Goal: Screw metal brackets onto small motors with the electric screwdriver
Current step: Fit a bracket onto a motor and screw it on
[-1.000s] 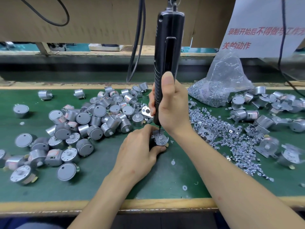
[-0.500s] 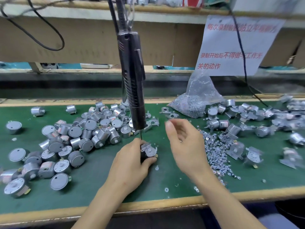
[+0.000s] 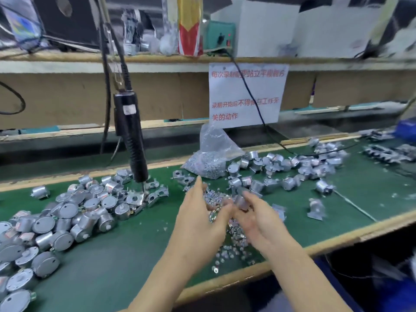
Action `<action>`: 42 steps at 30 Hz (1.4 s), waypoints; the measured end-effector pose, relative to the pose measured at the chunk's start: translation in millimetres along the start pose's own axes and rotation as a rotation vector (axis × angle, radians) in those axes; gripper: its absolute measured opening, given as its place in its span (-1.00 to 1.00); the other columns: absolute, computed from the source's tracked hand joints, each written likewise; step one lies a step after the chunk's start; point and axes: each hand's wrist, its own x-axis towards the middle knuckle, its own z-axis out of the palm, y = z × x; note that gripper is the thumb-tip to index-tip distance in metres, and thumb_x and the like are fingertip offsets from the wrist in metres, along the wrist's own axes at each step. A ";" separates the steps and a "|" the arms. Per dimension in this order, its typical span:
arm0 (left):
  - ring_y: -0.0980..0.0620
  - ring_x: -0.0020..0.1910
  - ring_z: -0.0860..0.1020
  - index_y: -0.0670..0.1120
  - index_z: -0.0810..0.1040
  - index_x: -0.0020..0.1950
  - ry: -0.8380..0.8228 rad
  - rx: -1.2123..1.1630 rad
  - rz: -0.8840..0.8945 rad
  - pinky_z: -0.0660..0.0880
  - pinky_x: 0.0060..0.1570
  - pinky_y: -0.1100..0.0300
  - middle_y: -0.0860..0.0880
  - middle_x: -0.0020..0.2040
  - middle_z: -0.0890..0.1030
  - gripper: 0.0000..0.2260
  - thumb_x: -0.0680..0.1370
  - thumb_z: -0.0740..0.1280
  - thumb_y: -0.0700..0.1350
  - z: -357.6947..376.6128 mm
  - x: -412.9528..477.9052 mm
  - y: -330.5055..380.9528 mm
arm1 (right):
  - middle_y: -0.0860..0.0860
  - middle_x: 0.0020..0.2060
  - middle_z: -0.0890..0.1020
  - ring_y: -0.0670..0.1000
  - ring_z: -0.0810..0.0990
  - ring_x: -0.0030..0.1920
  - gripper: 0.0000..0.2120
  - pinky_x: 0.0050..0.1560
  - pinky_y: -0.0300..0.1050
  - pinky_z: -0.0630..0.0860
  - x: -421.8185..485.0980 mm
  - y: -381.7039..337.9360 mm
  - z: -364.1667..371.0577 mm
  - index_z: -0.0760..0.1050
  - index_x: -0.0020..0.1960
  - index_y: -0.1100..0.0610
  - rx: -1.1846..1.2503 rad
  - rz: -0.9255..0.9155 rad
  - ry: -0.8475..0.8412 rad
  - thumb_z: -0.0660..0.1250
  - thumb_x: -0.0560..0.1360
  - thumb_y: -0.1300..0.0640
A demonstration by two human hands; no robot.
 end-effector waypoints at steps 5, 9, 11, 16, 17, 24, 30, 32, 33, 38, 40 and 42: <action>0.51 -0.02 0.42 0.01 0.02 0.62 -0.106 -0.075 -0.087 0.46 0.20 0.09 0.13 0.46 0.30 -0.29 0.58 0.26 0.18 9.4 17.1 20.1 | 0.47 0.26 0.50 0.24 0.71 0.04 -0.36 -0.08 -0.02 0.70 20.8 -70.4 -21.4 0.26 0.45 0.41 0.744 -0.103 0.007 0.19 0.69 -0.14; 0.47 -0.08 0.48 0.00 0.19 0.56 -0.073 -0.077 -0.107 0.49 0.07 0.21 0.19 0.33 0.43 -0.40 0.59 0.29 0.14 10.6 19.4 15.2 | 0.27 0.05 0.72 0.13 0.76 -0.08 -0.34 -0.22 -0.12 0.67 19.7 -58.1 2.6 0.47 0.31 0.38 0.272 -0.158 -0.099 0.05 0.70 -0.23; 0.43 -0.13 0.53 0.03 0.37 0.46 -0.036 -0.076 -0.110 0.47 -0.12 0.38 0.26 0.17 0.52 -0.55 0.59 0.31 0.09 4.0 17.2 8.9 | 0.15 0.02 0.75 0.10 0.76 -0.02 -0.47 -0.13 -0.09 0.67 15.3 -33.4 25.3 0.56 0.23 0.26 -0.028 -0.196 -0.107 0.09 0.71 -0.17; 0.21 -0.01 0.58 0.07 0.52 0.25 0.078 0.127 -0.205 0.54 0.08 0.11 0.17 0.10 0.61 -0.76 0.60 0.28 0.07 -37.2 -3.9 -28.3 | -0.06 0.24 0.65 -0.09 0.64 0.18 -0.66 0.23 -0.03 0.59 9.2 34.1 82.3 0.56 0.30 0.00 -0.655 -0.444 -0.176 0.37 0.59 -0.14; 0.12 0.05 0.57 0.04 0.52 0.27 0.113 0.209 -0.242 0.54 0.09 0.07 0.13 0.12 0.60 -0.71 0.59 0.27 0.09 -47.5 -12.0 -39.2 | -0.08 0.37 0.55 -0.09 0.55 0.31 -0.46 0.36 0.02 0.51 8.2 44.2 94.4 0.43 0.47 -0.01 -0.735 -0.477 -0.199 0.40 0.56 -0.18; -0.28 0.15 0.35 -0.13 0.53 0.27 0.501 0.820 -0.601 0.47 -0.02 -0.18 -0.25 0.26 0.44 -0.48 0.41 0.49 0.09 -106.8 -89.6 -101.4 | -0.06 0.63 0.15 -0.05 0.10 0.61 0.01 0.58 -0.03 0.12 5.5 73.1 176.4 -0.04 0.67 0.00 -0.723 -0.657 -0.233 0.50 0.47 -0.20; -0.26 0.24 0.24 -0.06 0.32 0.46 0.554 0.850 -0.803 0.43 0.05 -0.20 -0.23 0.40 0.20 -0.29 0.41 0.45 0.18 -130.7 -110.0 -127.4 | -0.02 0.25 0.54 -0.03 0.51 0.26 -0.31 0.29 -0.08 0.44 10.4 80.9 209.5 0.27 0.53 0.07 -0.611 -0.712 -0.202 0.49 0.52 -0.05; -0.28 0.20 0.30 -0.09 0.30 0.47 0.540 0.831 -0.796 0.44 0.06 -0.14 -0.24 0.34 0.23 -0.31 0.45 0.43 0.16 -134.0 -111.1 -134.3 | -0.05 -0.05 0.58 -0.14 0.54 -0.06 -0.62 -0.05 -0.22 0.43 12.0 85.1 212.7 0.44 0.29 0.06 -0.617 -0.744 -0.202 0.45 0.55 -0.04; -0.29 0.17 0.33 -0.10 0.32 0.45 0.550 0.809 -0.784 0.46 0.03 -0.13 -0.24 0.30 0.24 -0.34 0.45 0.43 0.14 -135.3 -111.2 -137.2 | -0.07 -0.19 0.55 -0.18 0.50 -0.21 -0.77 -0.19 -0.27 0.39 13.1 88.7 212.9 0.47 0.13 0.05 -0.604 -0.759 -0.221 0.42 0.57 -0.02; -0.27 0.12 0.36 0.01 0.40 0.40 0.583 0.766 -0.748 0.47 0.00 -0.09 -0.20 0.24 0.24 -0.41 0.45 0.44 0.18 -140.2 -101.9 -141.8 | -0.19 -0.42 0.48 -0.15 0.40 -0.43 -0.79 -0.40 -0.34 0.34 16.2 101.5 209.7 0.40 -0.12 -0.02 -0.562 -0.799 -0.315 0.35 0.62 -0.03; -0.26 0.11 0.35 0.02 0.43 0.37 0.573 0.782 -0.757 0.42 0.07 -0.09 -0.22 0.23 0.26 -0.44 0.45 0.43 0.20 -141.3 -94.1 -144.4 | -0.26 -0.42 0.47 -0.16 0.40 -0.43 -0.79 -0.40 -0.36 0.34 16.9 102.8 209.3 0.39 -0.13 -0.04 -0.571 -0.808 -0.340 0.35 0.62 -0.04; -0.26 0.12 0.36 0.01 0.45 0.32 0.560 0.801 -0.754 0.36 0.12 -0.06 -0.23 0.23 0.29 -0.49 0.46 0.41 0.21 -139.8 -85.0 -147.2 | -0.27 -0.42 0.47 -0.17 0.39 -0.43 -0.78 -0.39 -0.37 0.33 18.5 102.4 207.3 0.38 -0.14 -0.04 -0.573 -0.822 -0.354 0.35 0.62 -0.02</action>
